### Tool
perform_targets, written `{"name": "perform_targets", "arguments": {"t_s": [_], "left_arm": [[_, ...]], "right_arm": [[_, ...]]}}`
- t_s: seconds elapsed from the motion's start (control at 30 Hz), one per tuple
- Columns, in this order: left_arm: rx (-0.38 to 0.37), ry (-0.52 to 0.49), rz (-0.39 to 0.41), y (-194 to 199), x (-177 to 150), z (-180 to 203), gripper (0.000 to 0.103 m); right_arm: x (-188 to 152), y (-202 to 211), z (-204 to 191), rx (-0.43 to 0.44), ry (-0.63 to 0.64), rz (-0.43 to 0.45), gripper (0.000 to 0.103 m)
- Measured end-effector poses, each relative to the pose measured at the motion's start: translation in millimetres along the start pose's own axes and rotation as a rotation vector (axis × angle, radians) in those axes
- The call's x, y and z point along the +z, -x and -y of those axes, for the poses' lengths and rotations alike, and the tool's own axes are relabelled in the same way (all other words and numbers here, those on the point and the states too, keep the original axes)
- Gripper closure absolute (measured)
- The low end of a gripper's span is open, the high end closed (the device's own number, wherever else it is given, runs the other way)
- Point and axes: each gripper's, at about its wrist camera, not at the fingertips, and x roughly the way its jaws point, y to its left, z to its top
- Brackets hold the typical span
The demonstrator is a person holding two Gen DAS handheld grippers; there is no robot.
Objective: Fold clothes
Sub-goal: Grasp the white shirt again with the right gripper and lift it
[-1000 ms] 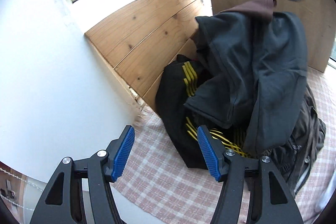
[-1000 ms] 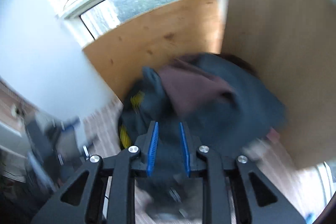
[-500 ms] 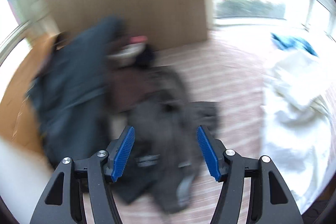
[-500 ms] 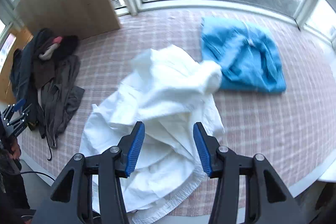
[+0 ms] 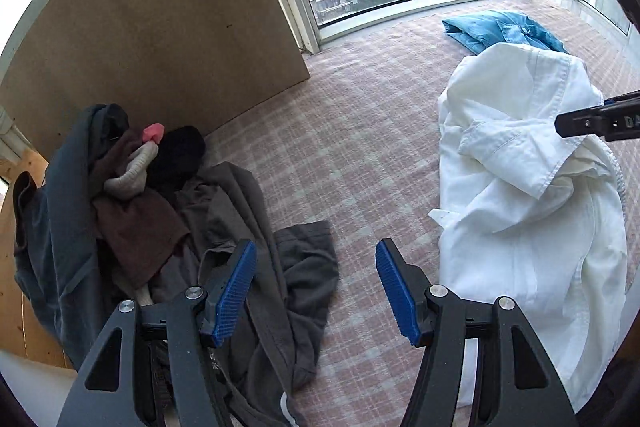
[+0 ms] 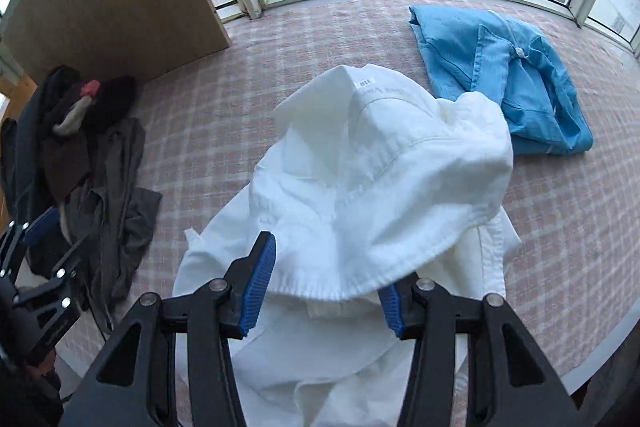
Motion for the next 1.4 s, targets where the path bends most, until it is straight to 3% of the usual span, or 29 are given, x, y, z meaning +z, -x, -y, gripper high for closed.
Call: {"name": "perform_targets", "arguments": {"t_s": [0.1,0.17,0.3,0.4,0.47,0.5,0.6,0.8,0.93,1.07,1.27,1.4], "left_arm": [[0.003,0.02,-0.007,-3,-7,-10,0.043],[0.004,0.031,-0.014,-7,-10,-16,0.042],[0.005,0.042,-0.036,-22,-13,-18,0.043],[-0.003,0.045,-0.035,-23,-15,-17,0.043],[-0.003,0.038,-0.03,-20,-17,-17,0.042],[-0.001,0.037,-0.028,-18,-18,-18,0.042],[0.009,0.043,-0.022,-14,-19,-25,0.042],[0.013,0.081,-0.003,-9,-18,-40,0.042],[-0.001,0.102,0.021,-1,-15,-43,0.043],[-0.012,0.098,0.046,11,-12,-41,0.042],[-0.004,0.13,0.082,33,-11,-53,0.042],[0.008,0.176,0.096,48,-13,-77,0.042]], "right_arm": [[-5,-4,12,0.033,-0.074,-0.059,0.056],[-7,0,21,0.08,-0.116,-0.038,0.056],[1,-7,22,0.051,-0.137,-0.041,0.056],[3,-12,23,0.171,-0.194,-0.033,0.056],[7,-5,15,0.189,-0.166,-0.005,0.074],[8,0,10,0.185,-0.133,0.012,0.093],[16,31,-12,0.179,0.022,0.091,0.096],[55,147,-51,-0.019,0.325,0.306,0.098],[88,252,-73,-0.049,0.413,0.474,0.099],[104,341,-103,-0.132,0.483,0.62,0.1],[109,470,-137,-0.116,0.513,0.847,0.1],[102,535,-148,-0.045,0.529,0.93,0.1]]}}
